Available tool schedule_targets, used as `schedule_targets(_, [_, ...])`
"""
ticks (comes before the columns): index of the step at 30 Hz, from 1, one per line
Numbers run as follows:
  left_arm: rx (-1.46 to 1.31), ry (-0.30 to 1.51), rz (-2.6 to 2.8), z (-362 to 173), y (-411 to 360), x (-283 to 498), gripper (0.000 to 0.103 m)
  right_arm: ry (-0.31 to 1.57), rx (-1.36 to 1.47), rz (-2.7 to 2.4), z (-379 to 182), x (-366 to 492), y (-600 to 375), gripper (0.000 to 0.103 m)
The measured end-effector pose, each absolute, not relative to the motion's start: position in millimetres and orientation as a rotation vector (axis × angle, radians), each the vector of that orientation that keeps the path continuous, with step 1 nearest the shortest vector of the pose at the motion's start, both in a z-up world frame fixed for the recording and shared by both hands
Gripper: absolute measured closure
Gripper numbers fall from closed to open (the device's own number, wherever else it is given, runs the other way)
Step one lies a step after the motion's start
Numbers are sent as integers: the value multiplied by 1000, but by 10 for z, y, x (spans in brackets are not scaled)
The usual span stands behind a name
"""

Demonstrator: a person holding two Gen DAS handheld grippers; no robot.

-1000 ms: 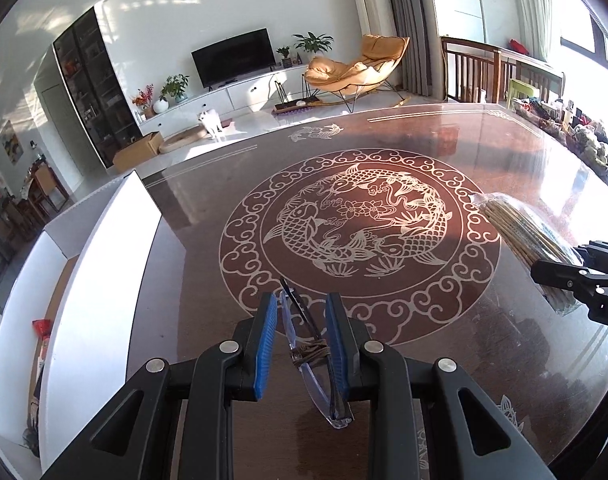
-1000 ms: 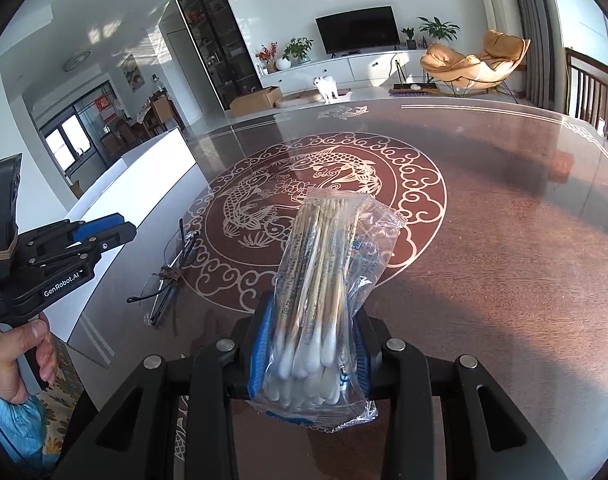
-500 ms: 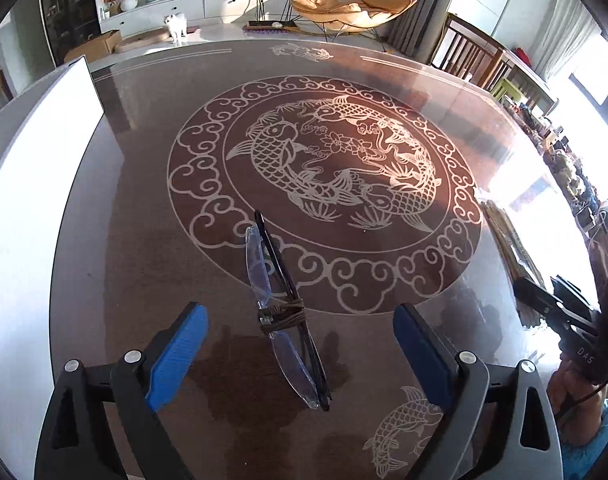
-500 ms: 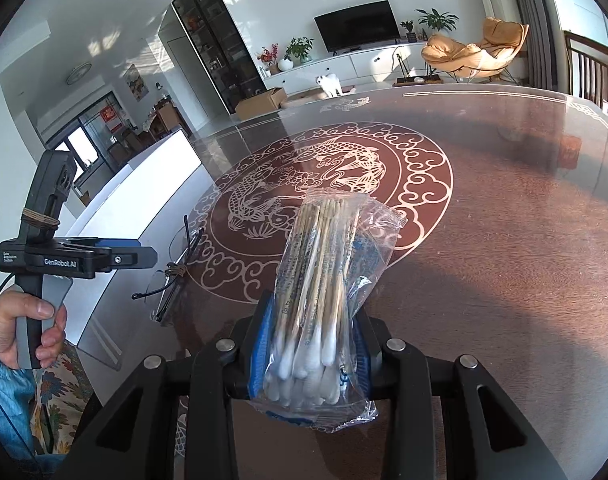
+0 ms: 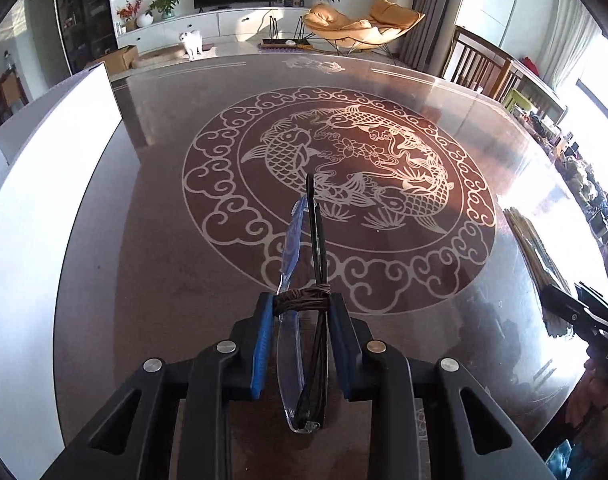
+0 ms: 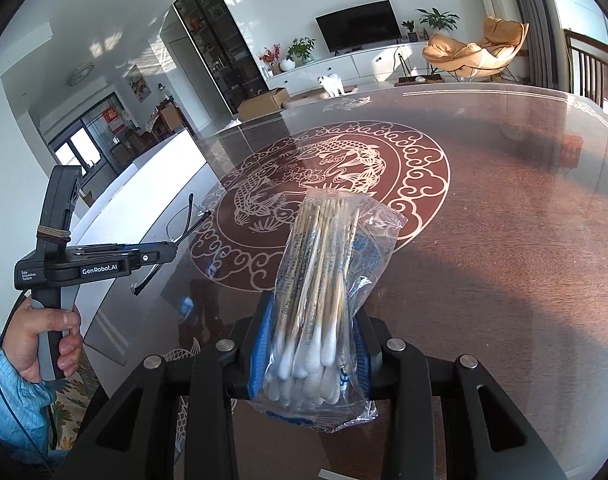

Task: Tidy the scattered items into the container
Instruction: 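Lift the glasses with the left gripper while the right gripper carries the swab bag toward the container, then lower the glasses and swab bag into the container and open both grippers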

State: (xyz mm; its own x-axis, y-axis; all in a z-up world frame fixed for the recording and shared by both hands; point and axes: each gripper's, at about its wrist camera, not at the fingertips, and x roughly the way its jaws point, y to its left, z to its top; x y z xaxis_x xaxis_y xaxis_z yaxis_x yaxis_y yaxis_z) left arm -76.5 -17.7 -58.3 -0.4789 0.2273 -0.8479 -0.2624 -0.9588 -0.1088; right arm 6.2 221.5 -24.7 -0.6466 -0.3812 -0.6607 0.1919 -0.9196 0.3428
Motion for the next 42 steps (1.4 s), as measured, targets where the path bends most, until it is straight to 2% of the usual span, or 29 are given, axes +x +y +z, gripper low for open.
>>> schedule_targets(4, [-1367, -8, 2518, -379, -439, -614, 76, -287, 1122, -2527, -188, -15, 1972, 68])
schedule_targets(8, [-1275, -60, 2602, 54, -910, -446, 76, -194, 1089, -2451, 14, -158, 1503, 68])
schedule_targets(13, [-1204, -71, 2765, 622, -1825, -346, 76, -46, 946, -2320, 621, -393, 538, 68])
schedule_targets(17, [-1239, -99, 2888, 827, -2670, -341, 76, 39, 842, -2168, 1090, -536, -441, 68])
schedule_targets(23, [-1384, -202, 2958, 687, -3601, -457, 76, 137, 854, -2007, 1295, -849, -1780, 68])
schedule_targets(30, [-1597, -322, 2909, 113, -4074, -660, 76, 243, 1072, -1852, 726, -1053, -2764, 67])
schedule_targets(32, [-1666, -367, 2889, -57, -4121, -685, 73, 288, 1126, -1825, 558, -1042, -2908, 65])
schedule_targets(33, [-1692, -395, 2883, -125, -4136, -685, 72, 327, 1153, -1819, 481, -1028, -2968, 63])
schedule_targets(35, [-1732, -426, 2881, -210, -4149, -663, 45, 393, 1179, -1812, 361, -1007, -3010, 48])
schedule_targets(36, [-1738, -430, 2890, -219, -4146, -637, 12, 405, 1177, -1810, 333, -1011, -2997, 44])
schedule_targets(37, [-1722, -432, 2909, -202, -4138, -603, 0, 404, 1174, -1811, 320, -1020, -2945, 44])
schedule_targets(42, [-1684, -487, 2944, 0, -4019, -451, 0, 382, 1169, -1857, 473, -1185, -2763, 44])
